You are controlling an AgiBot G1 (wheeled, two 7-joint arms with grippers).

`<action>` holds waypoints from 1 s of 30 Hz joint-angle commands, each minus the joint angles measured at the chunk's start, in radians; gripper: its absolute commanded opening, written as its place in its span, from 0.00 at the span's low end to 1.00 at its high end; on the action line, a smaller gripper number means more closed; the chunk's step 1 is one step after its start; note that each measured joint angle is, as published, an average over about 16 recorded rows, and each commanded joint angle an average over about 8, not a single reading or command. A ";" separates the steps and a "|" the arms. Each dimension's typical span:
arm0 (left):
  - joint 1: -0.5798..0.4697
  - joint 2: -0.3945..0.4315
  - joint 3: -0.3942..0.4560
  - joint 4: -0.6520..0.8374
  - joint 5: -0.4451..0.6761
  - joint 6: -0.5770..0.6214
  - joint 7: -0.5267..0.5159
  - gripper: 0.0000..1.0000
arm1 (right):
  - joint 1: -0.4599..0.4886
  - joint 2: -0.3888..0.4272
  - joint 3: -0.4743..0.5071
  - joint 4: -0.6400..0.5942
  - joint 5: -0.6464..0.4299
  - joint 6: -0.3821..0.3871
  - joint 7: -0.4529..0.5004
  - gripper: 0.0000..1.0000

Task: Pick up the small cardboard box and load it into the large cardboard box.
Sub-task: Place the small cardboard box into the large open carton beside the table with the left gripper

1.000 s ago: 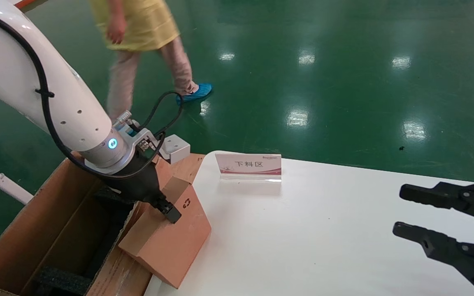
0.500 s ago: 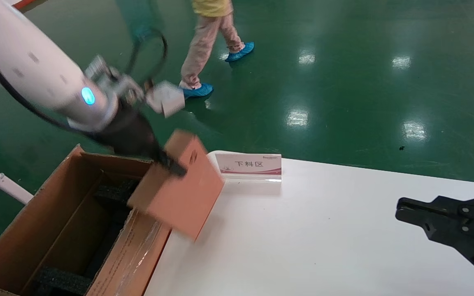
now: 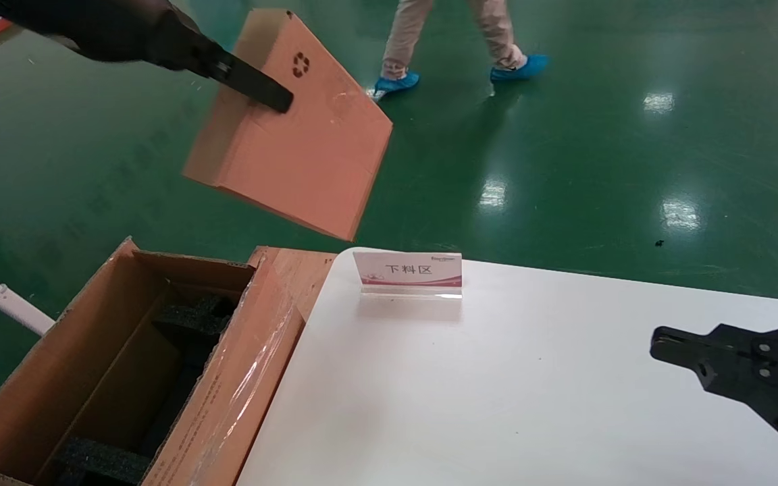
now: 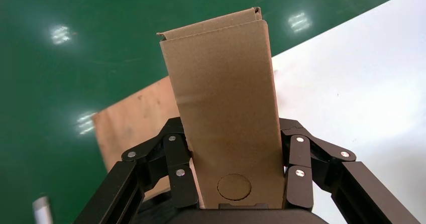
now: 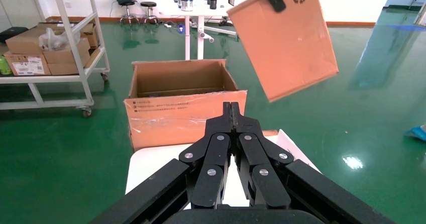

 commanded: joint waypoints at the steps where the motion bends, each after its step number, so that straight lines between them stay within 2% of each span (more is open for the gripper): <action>1: -0.037 0.011 0.004 0.032 -0.001 0.027 0.026 0.00 | 0.000 0.000 0.000 0.000 0.000 0.000 0.000 0.65; 4: -0.099 0.012 0.095 0.071 0.000 0.036 0.080 0.00 | 0.000 0.000 0.000 0.000 0.000 0.000 0.000 1.00; 11: -0.223 -0.013 0.354 0.117 -0.024 0.037 0.181 0.00 | 0.000 0.000 -0.001 0.000 0.001 0.000 0.000 1.00; 19: -0.297 -0.028 0.653 0.151 -0.085 0.036 0.242 0.00 | 0.000 0.001 -0.001 0.000 0.001 0.001 -0.001 1.00; 26: -0.321 -0.008 0.896 0.228 -0.207 0.036 0.293 0.00 | 0.000 0.001 -0.002 0.000 0.001 0.001 -0.001 1.00; 30: -0.327 -0.001 1.008 0.275 -0.286 0.030 0.317 0.00 | 0.000 0.001 -0.002 0.000 0.001 0.001 -0.001 1.00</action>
